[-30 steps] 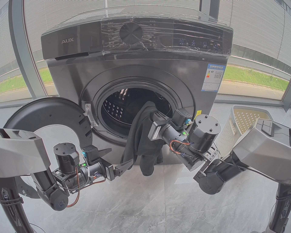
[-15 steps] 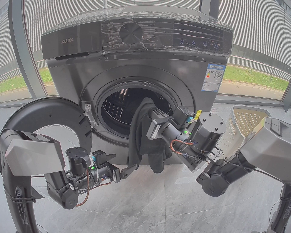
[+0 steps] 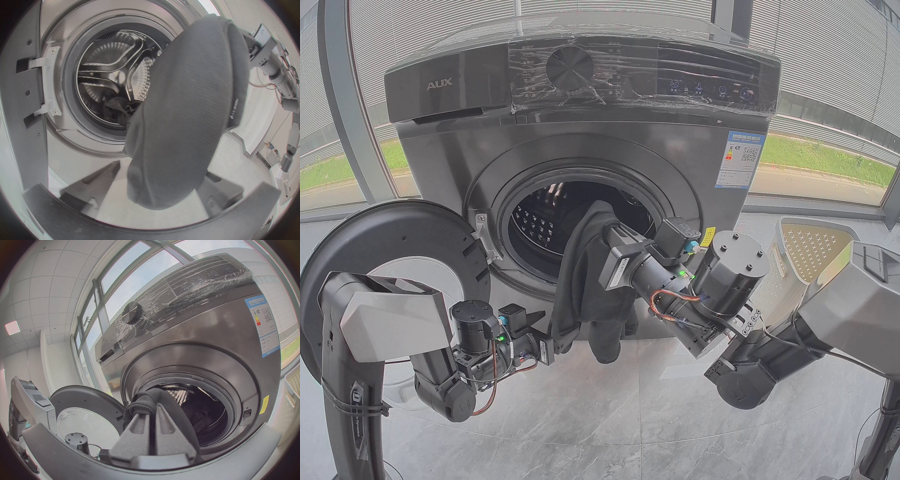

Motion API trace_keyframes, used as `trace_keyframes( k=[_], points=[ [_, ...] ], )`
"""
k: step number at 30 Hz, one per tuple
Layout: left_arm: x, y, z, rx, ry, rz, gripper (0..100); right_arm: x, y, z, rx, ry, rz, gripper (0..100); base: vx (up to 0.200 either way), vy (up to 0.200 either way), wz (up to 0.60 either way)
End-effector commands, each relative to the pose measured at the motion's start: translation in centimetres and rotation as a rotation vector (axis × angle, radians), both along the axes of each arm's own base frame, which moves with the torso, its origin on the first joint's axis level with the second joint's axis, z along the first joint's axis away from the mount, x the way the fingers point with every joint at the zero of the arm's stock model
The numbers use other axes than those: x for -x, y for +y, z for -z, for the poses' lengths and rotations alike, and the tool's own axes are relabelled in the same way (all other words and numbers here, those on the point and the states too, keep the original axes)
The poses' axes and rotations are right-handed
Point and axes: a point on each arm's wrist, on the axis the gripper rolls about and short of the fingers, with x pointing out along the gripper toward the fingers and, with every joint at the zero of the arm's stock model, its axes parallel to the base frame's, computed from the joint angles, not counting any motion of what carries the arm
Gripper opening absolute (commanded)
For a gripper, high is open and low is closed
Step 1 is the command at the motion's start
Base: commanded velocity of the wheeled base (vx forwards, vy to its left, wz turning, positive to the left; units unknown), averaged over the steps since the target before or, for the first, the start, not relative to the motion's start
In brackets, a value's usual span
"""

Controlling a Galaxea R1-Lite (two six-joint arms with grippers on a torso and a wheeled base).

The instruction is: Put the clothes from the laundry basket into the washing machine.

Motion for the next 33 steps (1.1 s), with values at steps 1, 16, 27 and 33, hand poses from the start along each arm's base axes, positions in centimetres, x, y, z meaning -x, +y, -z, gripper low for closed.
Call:
trace_keyframes(
  k=[1, 16, 27, 33],
  points=[
    [-0.6, 0.1, 0.5, 0.000, -0.004, -0.013, 0, 0.2, 0.1, -0.1, -0.003, -0.002, -0.005, 0, 0.000, 0.000, 0.00],
    [-0.9, 0.1, 0.4, 0.007, -0.008, -0.013, 0, 0.5, 0.0, 0.5, 0.014, 0.016, -0.009, 0, 0.000, 0.000, 0.00],
    [-0.6, -0.3, 0.8, 0.004, 0.004, -0.002, 100, 0.7, 0.2, 0.6, 0.015, 0.017, -0.018, 0, 0.000, 0.000, 0.00],
    [-1.3, -0.6, 1.5, 0.002, 0.001, -0.003, 100, 0.7, 0.2, 0.5, 0.014, 0.015, -0.018, 0, 0.000, 0.000, 0.00]
  ],
)
